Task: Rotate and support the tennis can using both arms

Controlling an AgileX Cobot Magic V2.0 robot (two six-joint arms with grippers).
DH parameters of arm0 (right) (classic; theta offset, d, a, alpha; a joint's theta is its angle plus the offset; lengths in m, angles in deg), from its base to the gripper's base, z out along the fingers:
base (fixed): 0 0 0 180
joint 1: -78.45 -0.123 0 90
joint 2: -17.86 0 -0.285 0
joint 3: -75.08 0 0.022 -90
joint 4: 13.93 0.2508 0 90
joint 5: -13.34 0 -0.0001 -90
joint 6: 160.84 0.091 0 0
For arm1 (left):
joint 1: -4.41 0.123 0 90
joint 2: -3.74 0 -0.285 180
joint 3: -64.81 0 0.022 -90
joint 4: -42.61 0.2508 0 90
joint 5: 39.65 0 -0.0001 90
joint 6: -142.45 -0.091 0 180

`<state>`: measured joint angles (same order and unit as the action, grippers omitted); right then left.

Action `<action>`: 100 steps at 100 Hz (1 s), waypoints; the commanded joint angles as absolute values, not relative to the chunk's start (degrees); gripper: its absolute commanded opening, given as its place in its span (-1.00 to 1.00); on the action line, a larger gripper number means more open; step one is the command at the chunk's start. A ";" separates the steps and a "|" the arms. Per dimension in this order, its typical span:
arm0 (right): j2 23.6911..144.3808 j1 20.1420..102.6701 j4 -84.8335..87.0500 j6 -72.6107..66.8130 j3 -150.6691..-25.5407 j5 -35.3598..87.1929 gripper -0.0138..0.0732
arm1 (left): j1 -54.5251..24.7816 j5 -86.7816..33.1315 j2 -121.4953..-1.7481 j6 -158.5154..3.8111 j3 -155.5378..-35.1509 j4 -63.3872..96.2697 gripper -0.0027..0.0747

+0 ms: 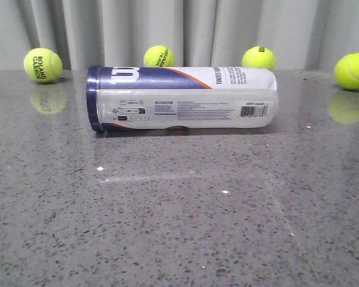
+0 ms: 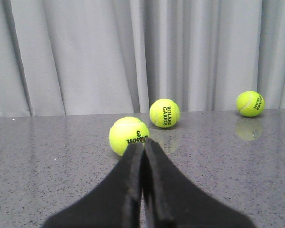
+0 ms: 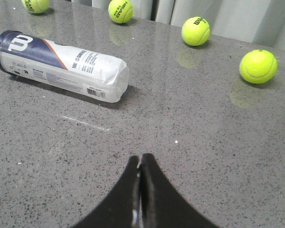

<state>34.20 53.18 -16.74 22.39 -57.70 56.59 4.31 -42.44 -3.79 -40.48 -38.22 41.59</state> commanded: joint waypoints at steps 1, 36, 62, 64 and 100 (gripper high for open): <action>34.71 53.57 -17.51 22.44 -58.44 51.35 -0.84 | 4.31 -45.53 -2.70 -40.32 -41.00 41.42 -0.98; 34.71 53.57 -17.51 22.44 -57.51 51.61 -0.84 | 4.20 -34.59 -13.81 -40.13 -56.55 40.43 -0.98; 34.71 53.57 -17.51 22.44 -57.51 51.61 -0.84 | 4.20 -23.99 -29.21 -40.13 -69.31 35.77 -0.98; 34.71 53.57 -17.51 22.44 -57.51 51.61 -0.84 | 4.20 -23.25 -30.47 -40.13 -70.50 35.65 -0.98; 34.71 53.57 -17.51 22.44 -57.51 51.61 -0.84 | 3.38 -21.72 -46.13 -40.50 -77.24 25.65 0.17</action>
